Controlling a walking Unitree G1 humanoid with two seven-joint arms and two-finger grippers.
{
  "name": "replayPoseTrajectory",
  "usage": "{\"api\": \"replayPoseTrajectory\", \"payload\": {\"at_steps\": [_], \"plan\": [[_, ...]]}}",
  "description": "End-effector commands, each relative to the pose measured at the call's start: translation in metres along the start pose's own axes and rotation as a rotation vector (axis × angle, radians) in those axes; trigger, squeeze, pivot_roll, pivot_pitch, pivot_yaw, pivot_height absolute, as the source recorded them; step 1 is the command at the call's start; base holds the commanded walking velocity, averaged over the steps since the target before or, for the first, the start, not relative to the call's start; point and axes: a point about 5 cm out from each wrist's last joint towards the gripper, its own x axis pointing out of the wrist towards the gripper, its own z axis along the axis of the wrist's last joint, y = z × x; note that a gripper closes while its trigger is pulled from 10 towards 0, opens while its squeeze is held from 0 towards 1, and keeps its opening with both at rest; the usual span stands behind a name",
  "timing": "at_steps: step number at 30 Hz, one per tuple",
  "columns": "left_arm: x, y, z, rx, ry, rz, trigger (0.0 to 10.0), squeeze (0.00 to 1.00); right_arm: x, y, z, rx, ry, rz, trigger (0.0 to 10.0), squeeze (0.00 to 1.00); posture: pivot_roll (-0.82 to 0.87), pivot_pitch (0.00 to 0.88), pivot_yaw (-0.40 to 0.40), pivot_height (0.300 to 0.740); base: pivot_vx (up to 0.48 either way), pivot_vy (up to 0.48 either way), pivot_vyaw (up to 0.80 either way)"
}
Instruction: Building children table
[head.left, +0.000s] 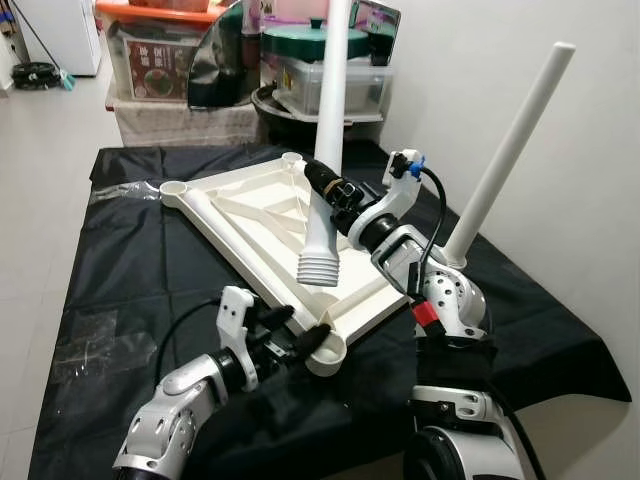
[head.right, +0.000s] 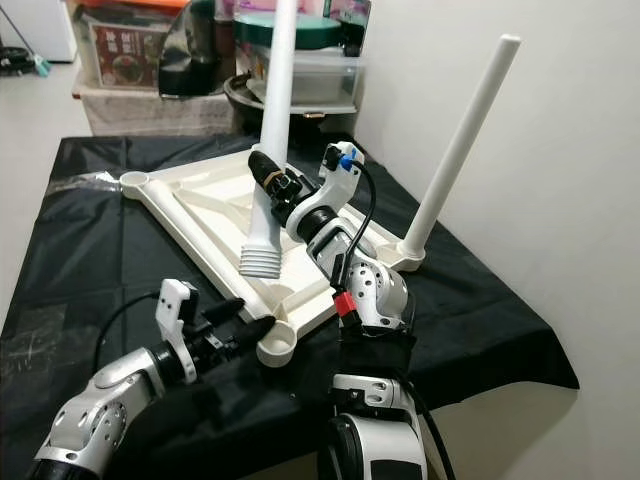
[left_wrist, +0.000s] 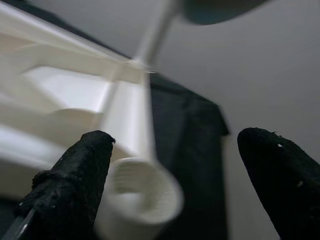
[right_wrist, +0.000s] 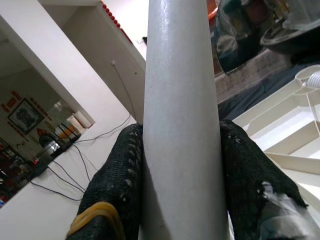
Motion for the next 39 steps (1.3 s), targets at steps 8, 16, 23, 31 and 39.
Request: {"api": "replayPoseTrajectory", "payload": {"at_steps": [8,16,23,31,39], "plan": [[-0.002,-0.014,0.014,-0.05,-0.005,-0.137,10.0,0.0,-0.007,0.0,-0.009,-0.017,-0.033,0.008,0.0,0.0,0.04,0.0,-0.106,0.74,0.0,0.0,0.0],[-0.002,-0.013,0.023,-0.112,-0.053,-0.142,10.0,0.0,-0.017,0.004,-0.025,-0.09,0.027,0.069,0.0,0.0,0.03,0.0,-0.103,0.74,0.0,0.0,0.0],[-0.002,-0.012,0.028,-0.151,-0.074,-0.151,10.0,0.0,-0.025,0.013,-0.039,-0.153,0.089,0.154,0.0,0.0,0.03,0.0,-0.099,0.74,0.0,0.0,0.0],[0.001,-0.015,0.028,-0.172,-0.071,-0.167,10.0,0.0,-0.027,0.016,-0.048,-0.16,0.11,0.164,0.0,0.0,0.03,0.0,-0.095,0.74,0.0,0.0,0.0],[0.001,-0.004,0.019,-0.131,-0.04,-0.078,0.0,0.0,-0.028,0.019,-0.045,-0.171,0.101,0.187,0.0,0.0,0.03,0.0,-0.096,0.74,0.0,0.0,0.0]]}}
